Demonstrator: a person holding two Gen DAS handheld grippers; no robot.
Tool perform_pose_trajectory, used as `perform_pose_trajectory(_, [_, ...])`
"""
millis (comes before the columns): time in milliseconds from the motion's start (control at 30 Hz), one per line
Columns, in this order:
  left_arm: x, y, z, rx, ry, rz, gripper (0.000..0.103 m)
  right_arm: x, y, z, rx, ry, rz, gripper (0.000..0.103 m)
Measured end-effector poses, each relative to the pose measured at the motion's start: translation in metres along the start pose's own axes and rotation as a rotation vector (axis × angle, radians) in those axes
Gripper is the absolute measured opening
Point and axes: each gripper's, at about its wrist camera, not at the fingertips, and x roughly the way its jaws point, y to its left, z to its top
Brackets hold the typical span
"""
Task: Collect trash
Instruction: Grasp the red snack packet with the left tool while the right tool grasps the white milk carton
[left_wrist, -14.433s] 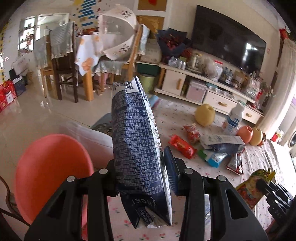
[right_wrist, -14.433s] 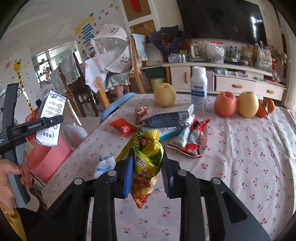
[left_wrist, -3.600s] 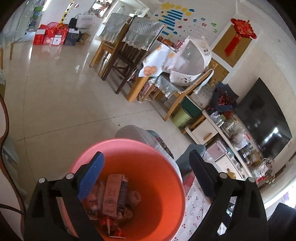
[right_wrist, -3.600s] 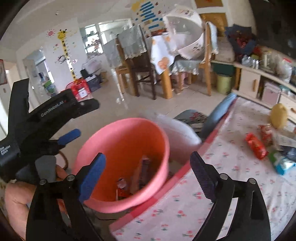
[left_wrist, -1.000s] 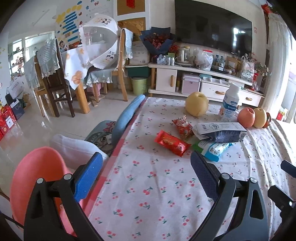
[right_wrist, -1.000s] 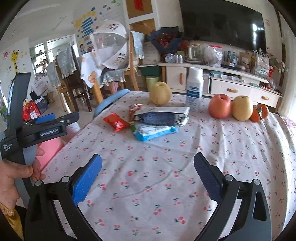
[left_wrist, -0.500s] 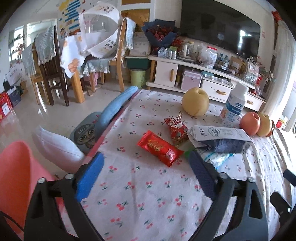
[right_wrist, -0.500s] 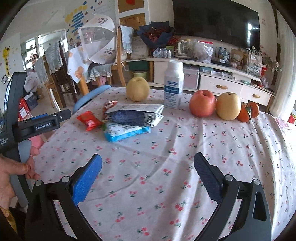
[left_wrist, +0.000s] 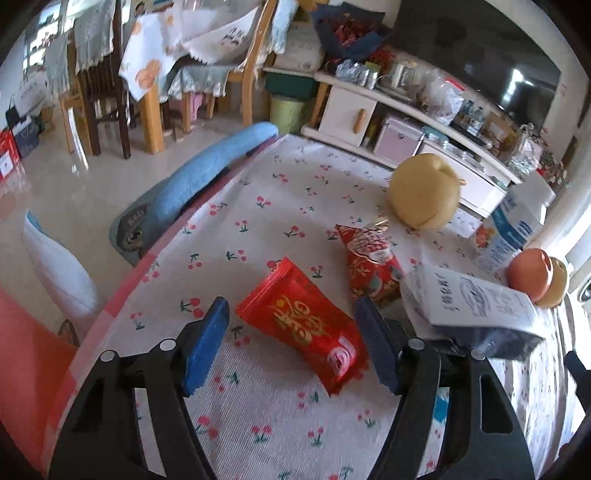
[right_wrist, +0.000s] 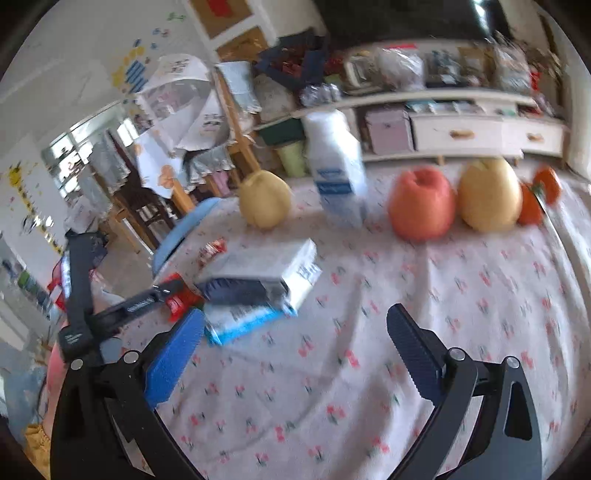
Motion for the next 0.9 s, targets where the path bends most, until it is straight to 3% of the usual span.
perform_pose_trajectory(100, [0.007, 0.001, 0.002, -0.015, 0.014, -0.003, 0.071, 0.012, 0.02, 0.013, -0.133, -0.028, -0.016, 0.098])
perform_pose_trajectory(333, [0.012, -0.006, 0.005, 0.033, 0.014, 0.022, 0.07, 0.061, 0.041, 0.039, -0.21, 0.029, 0.017, 0.097])
perform_pose_trajectory(433, [0.013, -0.009, 0.005, 0.058, 0.008, 0.031, 0.067, 0.088, 0.052, 0.049, -0.247, 0.09, 0.014, 0.092])
perform_pose_trajectory(467, [0.013, -0.01, 0.005, 0.062, 0.004, 0.031, 0.066, 0.097, 0.055, 0.051, -0.259, 0.12, 0.01, 0.085])
perform_pose_trajectory(567, [0.013, -0.014, 0.003, 0.086, 0.001, 0.03, 0.064, 0.128, 0.06, 0.049, -0.294, 0.268, 0.014, 0.08])
perform_pose_trajectory(700, [0.011, -0.018, 0.001, 0.114, 0.003, 0.007, 0.057, 0.127, 0.049, 0.04, -0.252, 0.34, 0.111, 0.077])
perform_pose_trajectory(900, [0.003, -0.026, -0.012, 0.193, 0.024, -0.037, 0.055, 0.095, 0.029, 0.01, -0.158, 0.36, 0.174, 0.075])
